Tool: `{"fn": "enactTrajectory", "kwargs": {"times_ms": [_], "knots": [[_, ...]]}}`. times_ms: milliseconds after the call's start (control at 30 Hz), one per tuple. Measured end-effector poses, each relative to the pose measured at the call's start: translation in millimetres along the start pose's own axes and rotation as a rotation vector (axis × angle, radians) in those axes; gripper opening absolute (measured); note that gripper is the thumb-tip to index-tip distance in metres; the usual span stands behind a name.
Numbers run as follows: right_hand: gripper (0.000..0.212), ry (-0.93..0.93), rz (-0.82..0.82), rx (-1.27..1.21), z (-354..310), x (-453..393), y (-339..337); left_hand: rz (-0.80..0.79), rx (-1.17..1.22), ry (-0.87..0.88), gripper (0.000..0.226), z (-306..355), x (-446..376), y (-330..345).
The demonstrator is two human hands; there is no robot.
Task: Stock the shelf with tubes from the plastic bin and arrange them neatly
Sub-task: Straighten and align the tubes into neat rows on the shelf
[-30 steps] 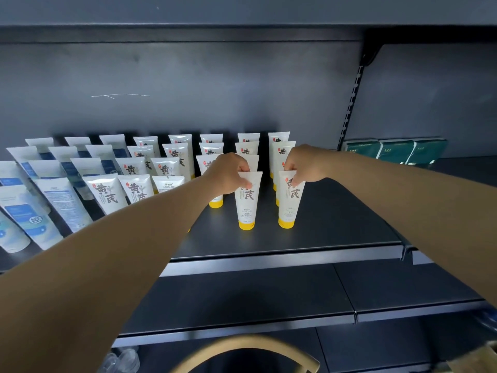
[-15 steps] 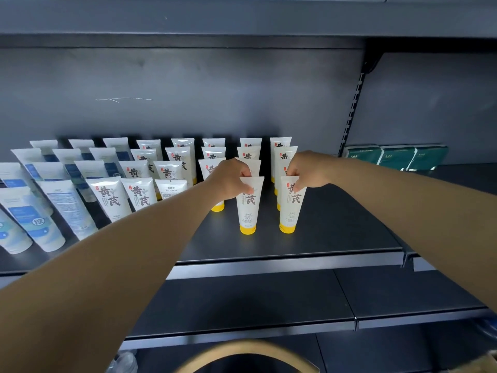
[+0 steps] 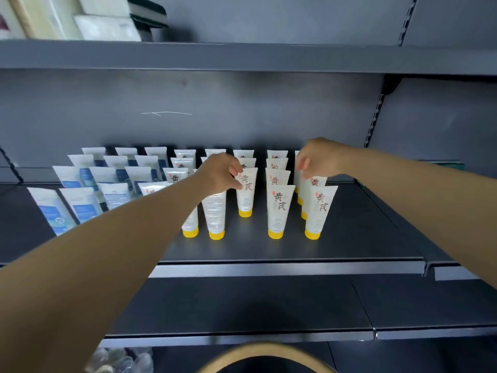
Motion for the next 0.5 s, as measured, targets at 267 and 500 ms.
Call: {"fn": "enactTrajectory", "kwargs": {"times_ms": [267,500], "knots": [[0.033,-0.07,0.037,-0.038,-89.5,-28.5,7.8,0.042,-0.081,-0.022,0.036,-69.0,16.0,-56.4],[0.041,-0.125,-0.017,-0.039,-140.9,-62.4,45.7,0.009,-0.277,0.004,0.047,-105.8,11.7,-54.7]]}}
Point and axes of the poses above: each hand's wrist, its own x-axis away from the middle knuckle, its own y-axis out of the palm, z = x × y, the point moved 9 cm from there along -x, towards the middle knuckle, and after that the axes turned 9 degrees about -y, right-handed, at the moved point
